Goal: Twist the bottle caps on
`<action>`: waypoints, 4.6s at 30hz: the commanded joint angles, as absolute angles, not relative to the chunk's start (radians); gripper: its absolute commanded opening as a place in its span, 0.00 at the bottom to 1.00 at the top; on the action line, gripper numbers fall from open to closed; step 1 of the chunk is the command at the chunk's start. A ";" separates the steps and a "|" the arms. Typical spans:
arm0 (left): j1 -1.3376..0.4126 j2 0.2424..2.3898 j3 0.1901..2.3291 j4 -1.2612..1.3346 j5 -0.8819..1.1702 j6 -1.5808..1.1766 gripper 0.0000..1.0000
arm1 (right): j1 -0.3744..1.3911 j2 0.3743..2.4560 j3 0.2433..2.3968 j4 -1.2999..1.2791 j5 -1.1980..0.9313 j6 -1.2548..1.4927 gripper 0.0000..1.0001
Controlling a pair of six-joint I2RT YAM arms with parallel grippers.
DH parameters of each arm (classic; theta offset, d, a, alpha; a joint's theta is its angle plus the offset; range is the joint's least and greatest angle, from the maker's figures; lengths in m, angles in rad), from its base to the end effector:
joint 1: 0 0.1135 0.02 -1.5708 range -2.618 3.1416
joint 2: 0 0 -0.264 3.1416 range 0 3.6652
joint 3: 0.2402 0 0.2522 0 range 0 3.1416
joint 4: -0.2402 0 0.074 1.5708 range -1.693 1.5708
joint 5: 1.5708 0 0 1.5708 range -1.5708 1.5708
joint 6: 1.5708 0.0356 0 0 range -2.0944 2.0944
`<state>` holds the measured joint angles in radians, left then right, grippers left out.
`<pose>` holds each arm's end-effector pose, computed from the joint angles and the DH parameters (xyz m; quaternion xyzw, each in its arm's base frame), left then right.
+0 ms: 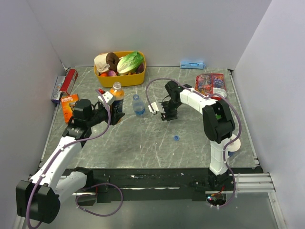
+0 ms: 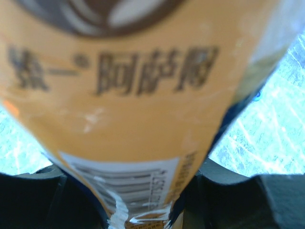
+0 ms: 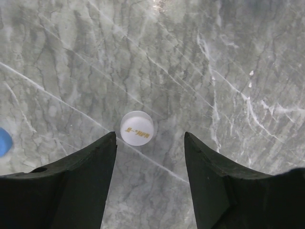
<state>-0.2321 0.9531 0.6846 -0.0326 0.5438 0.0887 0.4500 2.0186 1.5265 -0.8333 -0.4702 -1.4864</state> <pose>0.2089 -0.0683 0.2906 0.2811 0.7402 -0.2566 0.5543 0.3570 0.1904 0.1860 -0.8113 0.5236 0.1419 0.2179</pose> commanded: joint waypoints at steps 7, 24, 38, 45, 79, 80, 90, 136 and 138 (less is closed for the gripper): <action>-0.224 0.960 0.695 -0.009 0.537 0.068 0.01 | 0.465 2.029 1.506 -0.845 -0.463 -1.500 0.59; -0.222 0.957 0.681 -0.012 0.532 0.069 0.01 | 0.482 2.046 1.479 -0.810 -0.431 -1.480 0.53; -0.222 0.960 0.676 -0.009 0.554 0.095 0.01 | 0.477 2.016 1.457 -0.770 -0.420 -1.424 0.38; -0.232 0.991 0.761 -0.070 0.678 0.359 0.01 | 0.443 1.835 1.511 -0.914 -0.566 -1.304 0.27; -0.448 1.150 0.864 -0.235 0.729 0.729 0.01 | 0.758 1.500 1.887 -1.060 -0.630 -1.238 0.25; -0.448 1.152 0.865 -0.236 0.727 0.720 0.01 | 0.758 1.502 1.891 -1.065 -0.634 -1.239 0.25; -0.453 1.126 0.833 -0.255 0.712 0.736 0.01 | 0.693 1.482 1.890 -0.966 -0.575 -1.072 0.24; -0.457 1.204 0.910 -0.163 0.724 0.654 0.01 | 0.752 1.600 2.040 -1.198 -0.635 -1.140 0.27; -0.459 1.201 0.905 -0.155 0.719 0.641 0.01 | 0.752 1.605 2.052 -1.232 -0.632 -1.150 0.27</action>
